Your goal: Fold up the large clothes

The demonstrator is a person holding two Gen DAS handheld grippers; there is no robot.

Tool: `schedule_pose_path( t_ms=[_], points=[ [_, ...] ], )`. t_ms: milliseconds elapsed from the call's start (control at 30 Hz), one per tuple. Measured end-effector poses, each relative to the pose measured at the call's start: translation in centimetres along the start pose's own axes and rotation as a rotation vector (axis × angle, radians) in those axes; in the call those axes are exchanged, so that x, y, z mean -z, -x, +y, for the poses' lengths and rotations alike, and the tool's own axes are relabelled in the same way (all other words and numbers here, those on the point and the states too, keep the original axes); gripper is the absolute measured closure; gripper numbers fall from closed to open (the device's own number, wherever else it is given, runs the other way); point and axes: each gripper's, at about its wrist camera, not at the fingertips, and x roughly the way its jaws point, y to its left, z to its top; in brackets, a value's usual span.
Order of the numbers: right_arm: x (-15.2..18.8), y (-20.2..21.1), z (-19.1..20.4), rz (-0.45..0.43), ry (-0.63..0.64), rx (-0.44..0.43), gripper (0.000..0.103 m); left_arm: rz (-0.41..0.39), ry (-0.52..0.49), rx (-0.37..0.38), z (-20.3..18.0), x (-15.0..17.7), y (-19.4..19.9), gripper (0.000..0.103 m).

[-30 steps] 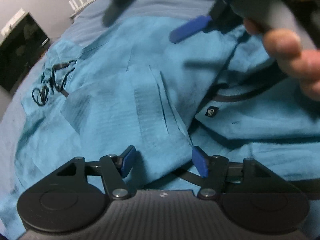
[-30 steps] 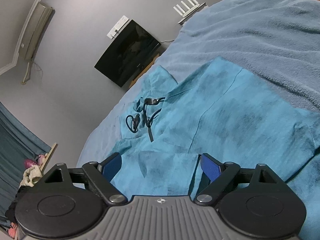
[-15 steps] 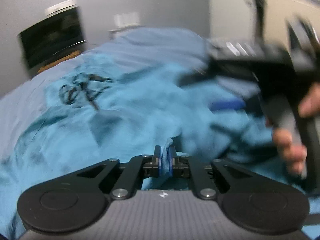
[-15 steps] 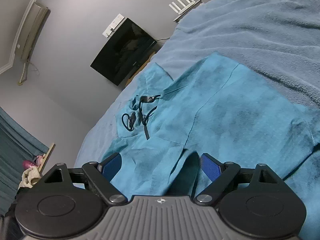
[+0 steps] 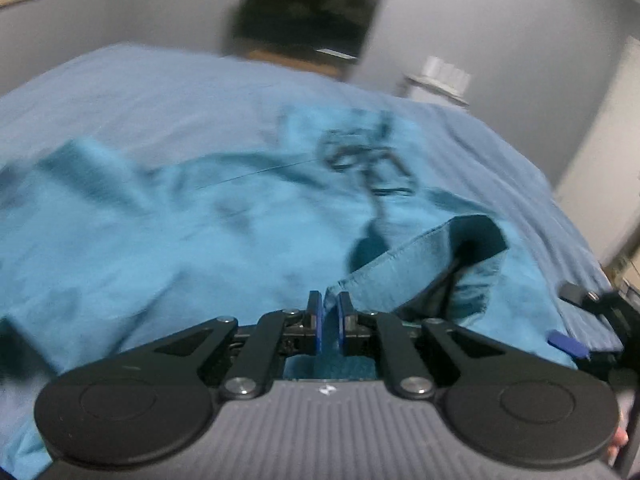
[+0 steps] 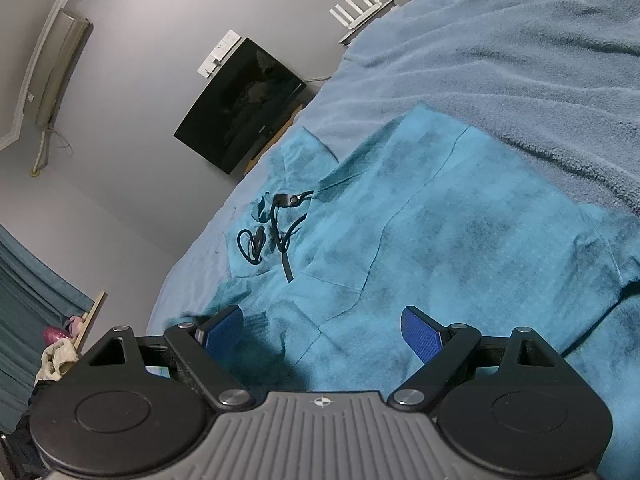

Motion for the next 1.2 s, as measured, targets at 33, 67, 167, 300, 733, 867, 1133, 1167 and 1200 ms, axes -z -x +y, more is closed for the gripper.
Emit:
schedule_pose_path(
  t_ms=[33, 67, 167, 300, 733, 867, 1133, 1167, 1200],
  points=[
    [0.0, 0.0, 0.0, 0.001, -0.002, 0.001, 0.015, 0.003, 0.029, -0.009, 0.8, 0.1, 0.0, 0.099],
    [0.0, 0.0, -0.1, 0.002, -0.003, 0.003, 0.015, 0.005, 0.055, -0.028, 1.8, 0.2, 0.0, 0.099],
    [0.0, -0.1, -0.1, 0.007, -0.006, 0.009, 0.015, 0.022, 0.138, -0.071, 4.1, 0.4, 0.0, 0.099],
    [0.1, -0.2, -0.1, 0.015, -0.003, 0.016, 0.015, 0.018, 0.188, -0.066, 5.1, 0.6, 0.1, 0.086],
    [0.9, -1.7, 1.1, 0.098, 0.075, 0.029, 0.014, 0.039, -0.149, 0.208, -3.2, 0.6, -1.0, 0.019],
    [0.8, -1.6, 0.9, 0.103, 0.066, 0.031, 0.014, 0.018, -0.358, 0.03, -5.9, 1.7, -1.8, 0.037],
    [0.7, -1.8, 0.5, 0.114, 0.052, 0.052, 0.014, 0.01, -0.055, -0.139, -0.8, 0.1, -0.3, 0.096],
    [0.7, -1.9, 0.4, 0.118, 0.049, 0.059, 0.014, 0.026, 0.003, -0.183, 0.5, 0.0, -0.5, 0.096],
    [0.7, -2.0, 0.4, 0.123, 0.046, 0.065, 0.014, 0.048, 0.046, -0.204, 1.5, -0.1, -0.8, 0.096]
  ],
)
